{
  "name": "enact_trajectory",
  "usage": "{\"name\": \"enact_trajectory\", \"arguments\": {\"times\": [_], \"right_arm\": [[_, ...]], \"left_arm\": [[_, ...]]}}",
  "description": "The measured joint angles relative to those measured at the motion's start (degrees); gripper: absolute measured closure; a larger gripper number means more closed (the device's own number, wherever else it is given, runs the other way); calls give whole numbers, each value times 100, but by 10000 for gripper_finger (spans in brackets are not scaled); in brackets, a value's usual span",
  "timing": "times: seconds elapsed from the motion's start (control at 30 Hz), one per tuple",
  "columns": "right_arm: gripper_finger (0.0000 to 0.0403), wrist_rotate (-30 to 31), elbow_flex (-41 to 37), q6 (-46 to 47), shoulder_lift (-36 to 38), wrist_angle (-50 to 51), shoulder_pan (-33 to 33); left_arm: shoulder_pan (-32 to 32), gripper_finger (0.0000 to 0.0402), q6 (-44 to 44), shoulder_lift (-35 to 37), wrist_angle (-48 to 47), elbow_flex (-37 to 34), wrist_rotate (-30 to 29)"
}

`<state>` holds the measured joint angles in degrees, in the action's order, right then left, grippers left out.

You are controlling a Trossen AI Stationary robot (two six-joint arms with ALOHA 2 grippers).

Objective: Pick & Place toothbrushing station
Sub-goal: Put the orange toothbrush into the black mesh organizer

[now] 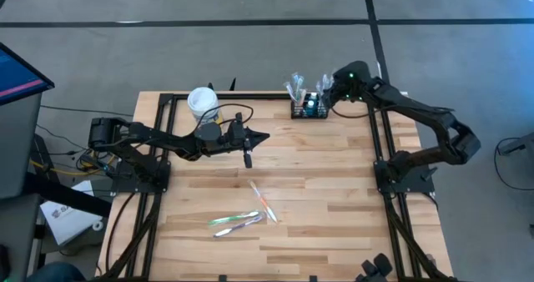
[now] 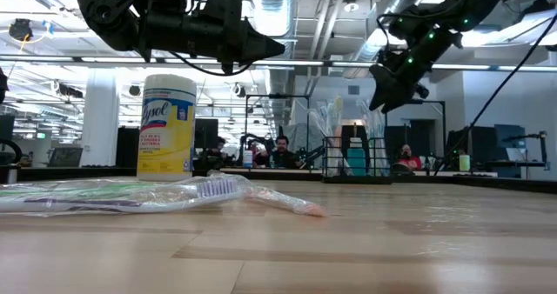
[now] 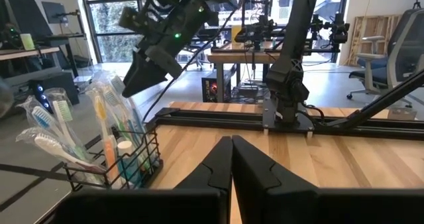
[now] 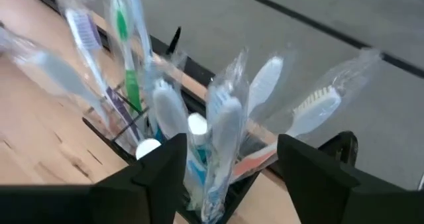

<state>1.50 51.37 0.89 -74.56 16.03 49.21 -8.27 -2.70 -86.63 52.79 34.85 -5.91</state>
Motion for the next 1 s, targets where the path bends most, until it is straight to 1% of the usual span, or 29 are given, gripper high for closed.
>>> {"name": "enact_trajectory", "arguments": {"times": [0.23, 0.4, 0.47, 0.8, 0.87, 1.0], "right_arm": [[181, 5, 4, 62, 448, 199, -80], [187, 0, 2, 107, 773, 442, -426], [188, 0, 2, 109, 864, 546, -595], [189, -1, 0, 109, 1171, 722, -1747], [189, -1, 0, 109, 1163, 753, -2006], [189, -7, 0, 109, 1102, 760, -2473]], "left_arm": [[0, 401, 0, 0, -49, 0, 0], [0, 401, 0, 0, -214, 0, 1], [0, 401, 7, 0, -357, 0, 91], [0, 401, -4, 0, -1202, -2, 2026], [0, 400, -37, 0, -1588, -2, 2259], [45, 388, -156, 0, -2268, -2, 2333]]}}
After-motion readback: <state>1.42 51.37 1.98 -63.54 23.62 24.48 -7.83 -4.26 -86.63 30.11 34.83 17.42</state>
